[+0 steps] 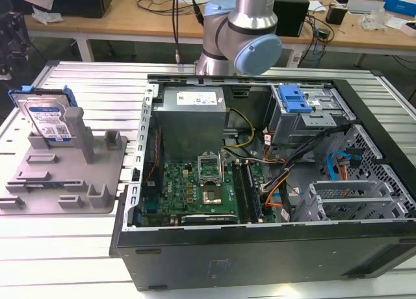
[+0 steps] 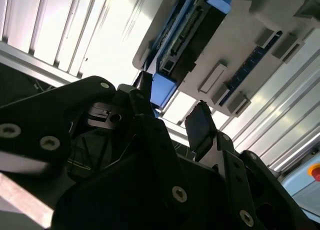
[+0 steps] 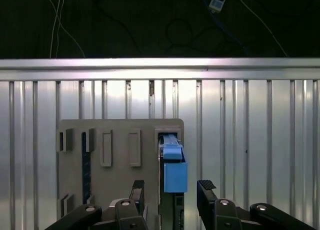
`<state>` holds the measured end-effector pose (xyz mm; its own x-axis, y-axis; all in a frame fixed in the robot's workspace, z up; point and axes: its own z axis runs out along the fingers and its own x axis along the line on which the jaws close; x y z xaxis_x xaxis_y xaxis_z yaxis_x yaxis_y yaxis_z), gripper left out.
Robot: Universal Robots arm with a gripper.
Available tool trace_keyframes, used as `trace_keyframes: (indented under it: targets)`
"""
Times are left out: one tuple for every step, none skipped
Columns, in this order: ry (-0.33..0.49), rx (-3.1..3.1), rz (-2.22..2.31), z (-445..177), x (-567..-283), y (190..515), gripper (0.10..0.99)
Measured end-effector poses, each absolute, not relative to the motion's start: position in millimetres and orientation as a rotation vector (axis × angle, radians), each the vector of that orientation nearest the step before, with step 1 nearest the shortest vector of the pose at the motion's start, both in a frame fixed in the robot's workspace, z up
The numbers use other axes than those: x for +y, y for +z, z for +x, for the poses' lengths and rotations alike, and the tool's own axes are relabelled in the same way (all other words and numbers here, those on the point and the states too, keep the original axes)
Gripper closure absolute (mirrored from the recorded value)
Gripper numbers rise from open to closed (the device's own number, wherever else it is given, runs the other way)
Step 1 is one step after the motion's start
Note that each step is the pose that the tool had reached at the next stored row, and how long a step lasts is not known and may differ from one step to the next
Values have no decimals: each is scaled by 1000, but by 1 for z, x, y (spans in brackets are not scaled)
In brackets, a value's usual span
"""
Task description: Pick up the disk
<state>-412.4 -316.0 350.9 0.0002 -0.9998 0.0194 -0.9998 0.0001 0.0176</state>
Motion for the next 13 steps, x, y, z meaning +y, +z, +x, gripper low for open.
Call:
trace_keyframes:
  targets:
    - [2,-2201,2205,-413,-316,350,545]
    - [2,-2198,2208,-414,-316,349,545]
    - [2,-2196,2210,-414,-316,348,545]
    - [2,-2196,2210,-414,-316,347,545]
    - [3,-2196,2211,-414,-316,345,545]
    - [3,-2195,2211,-414,-316,344,545]
    - [3,-2195,2212,-414,-316,343,545]
    - [4,-2194,2213,-414,-316,341,545]
    - [4,-2194,2213,-414,-316,341,545]
    - [4,-2194,2214,-414,-316,340,545]
    - [4,-2193,2215,-414,-316,340,545]
    - [4,-2193,2215,-414,-316,340,545]
    - [4,-2193,2215,-414,-315,339,545]
